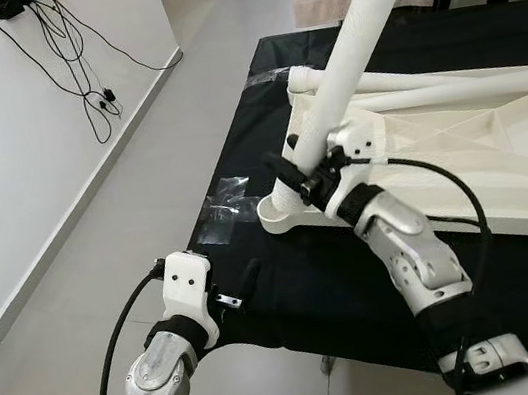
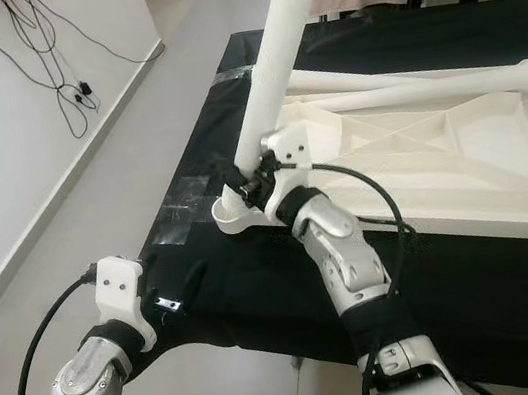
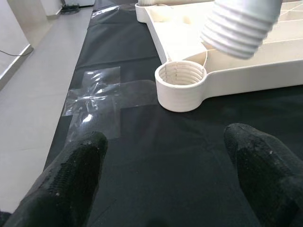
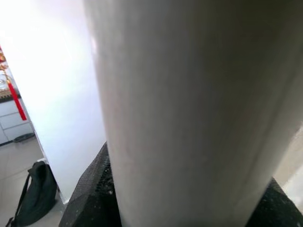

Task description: Building children table

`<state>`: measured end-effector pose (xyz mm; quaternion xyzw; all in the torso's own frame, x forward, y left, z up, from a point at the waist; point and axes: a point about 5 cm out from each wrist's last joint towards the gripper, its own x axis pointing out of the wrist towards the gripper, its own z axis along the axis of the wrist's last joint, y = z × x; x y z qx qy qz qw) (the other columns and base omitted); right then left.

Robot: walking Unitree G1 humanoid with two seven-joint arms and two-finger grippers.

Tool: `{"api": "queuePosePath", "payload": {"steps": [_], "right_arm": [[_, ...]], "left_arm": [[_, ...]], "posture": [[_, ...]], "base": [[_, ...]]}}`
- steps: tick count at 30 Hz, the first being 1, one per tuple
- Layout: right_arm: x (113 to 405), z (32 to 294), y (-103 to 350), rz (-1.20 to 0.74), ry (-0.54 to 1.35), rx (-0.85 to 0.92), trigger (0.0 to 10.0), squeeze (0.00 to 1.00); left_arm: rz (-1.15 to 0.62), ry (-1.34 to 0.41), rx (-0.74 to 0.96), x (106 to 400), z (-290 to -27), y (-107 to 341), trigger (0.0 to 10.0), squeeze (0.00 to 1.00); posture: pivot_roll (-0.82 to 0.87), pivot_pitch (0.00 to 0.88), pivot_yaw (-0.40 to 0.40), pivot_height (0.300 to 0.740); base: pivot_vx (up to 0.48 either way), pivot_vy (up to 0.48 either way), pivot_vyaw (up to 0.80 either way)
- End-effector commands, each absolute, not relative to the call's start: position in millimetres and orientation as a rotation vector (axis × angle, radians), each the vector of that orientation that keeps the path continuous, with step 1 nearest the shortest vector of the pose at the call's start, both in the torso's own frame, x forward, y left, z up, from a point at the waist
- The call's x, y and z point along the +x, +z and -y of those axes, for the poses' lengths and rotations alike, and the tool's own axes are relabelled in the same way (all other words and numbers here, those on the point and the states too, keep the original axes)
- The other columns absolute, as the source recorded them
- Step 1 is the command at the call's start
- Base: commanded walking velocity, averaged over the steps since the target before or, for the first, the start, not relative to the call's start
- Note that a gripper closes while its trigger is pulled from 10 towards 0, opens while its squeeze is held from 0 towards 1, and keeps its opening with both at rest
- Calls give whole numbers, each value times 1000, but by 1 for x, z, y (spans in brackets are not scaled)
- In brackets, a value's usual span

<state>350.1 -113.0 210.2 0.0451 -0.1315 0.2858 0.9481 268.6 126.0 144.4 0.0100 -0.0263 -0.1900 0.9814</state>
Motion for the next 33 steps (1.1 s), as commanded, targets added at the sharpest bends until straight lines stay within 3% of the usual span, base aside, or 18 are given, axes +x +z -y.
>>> {"api": "queuePosePath", "payload": {"steps": [1,15,27,33], "right_arm": [[348,114,212,291,569,97,10000,0],[339,106,205,280,697,95,10000,0],[311,103,199,226,1071,3,10000,0],[310,99,197,205,1136,-37,10000,0]], "left_arm": [[42,-388,13,266,-128,144,10000,0],[44,-423,22,268,-127,144,10000,0],[25,-468,9,257,-125,143,10000,0],[-33,-489,36,242,-127,135,10000,0]], "posture": [[-14,153,56,740],[-15,142,61,740],[-13,149,60,740],[-2,150,57,740]], "base": [[277,0,800],[305,0,0],[0,0,0],[0,480,0]]}}
